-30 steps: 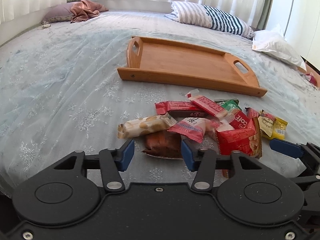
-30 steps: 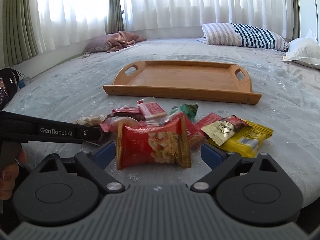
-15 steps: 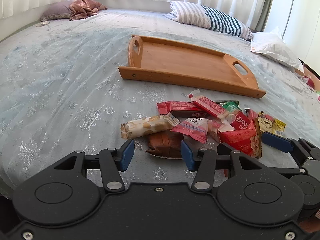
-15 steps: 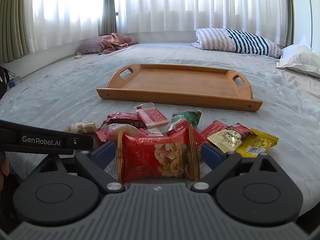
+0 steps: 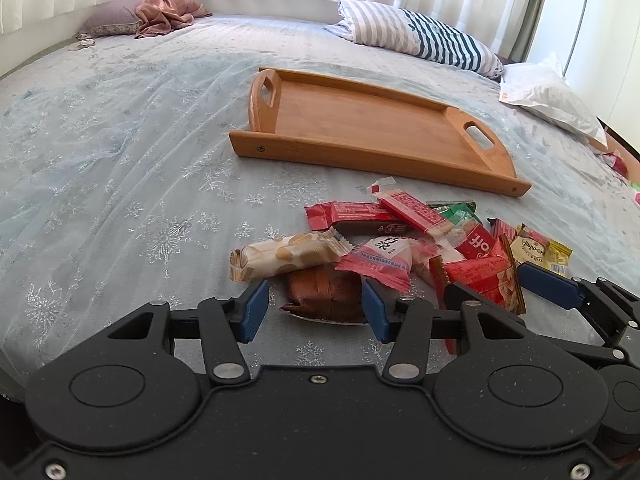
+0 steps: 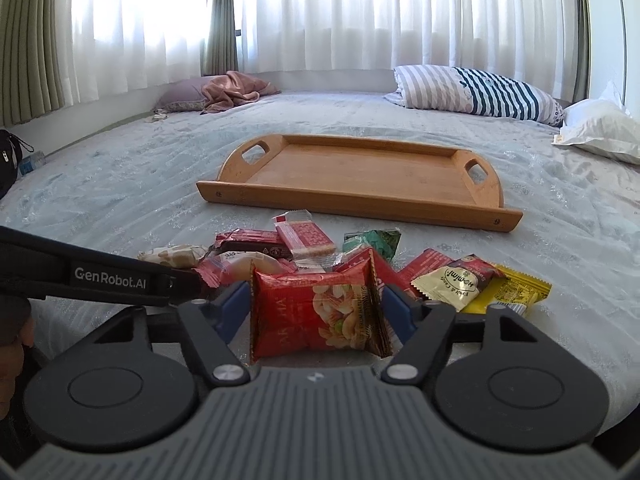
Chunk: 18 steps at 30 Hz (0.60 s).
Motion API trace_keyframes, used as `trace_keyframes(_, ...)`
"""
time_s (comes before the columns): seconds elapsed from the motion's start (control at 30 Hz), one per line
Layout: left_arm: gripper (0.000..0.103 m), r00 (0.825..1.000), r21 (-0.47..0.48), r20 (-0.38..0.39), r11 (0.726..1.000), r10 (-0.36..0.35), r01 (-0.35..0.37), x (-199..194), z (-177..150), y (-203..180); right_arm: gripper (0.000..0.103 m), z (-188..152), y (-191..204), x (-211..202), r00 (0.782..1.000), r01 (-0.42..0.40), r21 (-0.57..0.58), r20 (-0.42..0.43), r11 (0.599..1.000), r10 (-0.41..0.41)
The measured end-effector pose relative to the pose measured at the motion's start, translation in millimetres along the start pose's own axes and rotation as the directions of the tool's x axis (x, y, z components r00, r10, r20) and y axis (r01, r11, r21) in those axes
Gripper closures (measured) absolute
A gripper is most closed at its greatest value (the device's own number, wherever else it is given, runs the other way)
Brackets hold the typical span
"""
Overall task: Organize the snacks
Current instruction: 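Lower the right gripper onto the red nut bag while the left gripper approaches the brown almond packet, then close the right gripper on the red nut bag while the left gripper grasps the brown almond packet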
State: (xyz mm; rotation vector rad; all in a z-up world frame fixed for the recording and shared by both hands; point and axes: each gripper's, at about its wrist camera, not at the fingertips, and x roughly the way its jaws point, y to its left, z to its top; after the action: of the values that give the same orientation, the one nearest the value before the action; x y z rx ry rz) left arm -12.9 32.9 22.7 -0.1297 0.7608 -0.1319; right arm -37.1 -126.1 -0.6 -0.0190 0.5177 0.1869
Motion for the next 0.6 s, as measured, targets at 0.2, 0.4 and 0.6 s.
trace_keyframes(0.2, 0.054, 1.000, 0.003, -0.002, 1.000, 0.001, -0.001, 3.0, -0.3, -4.0, 0.026, -0.9, -3.7, 2.3, 1.000, 0.001, 0.014, -0.006, 1.000, -0.001)
trace_keyframes(0.4, 0.054, 1.000, -0.002, -0.006, 1.000, 0.000, 0.000, 4.9, 0.7, -4.9, 0.022, -0.2, -2.2, 6.0, 1.000, 0.005, 0.014, -0.010, 1.000, -0.005)
trace_keyframes(0.6, 0.054, 1.000, -0.003, -0.009, 1.000, -0.002, 0.002, 6.3, 0.7, -5.4, 0.012, -0.7, -4.2, 7.4, 1.000, -0.012, 0.026, -0.014, 1.000, 0.012)
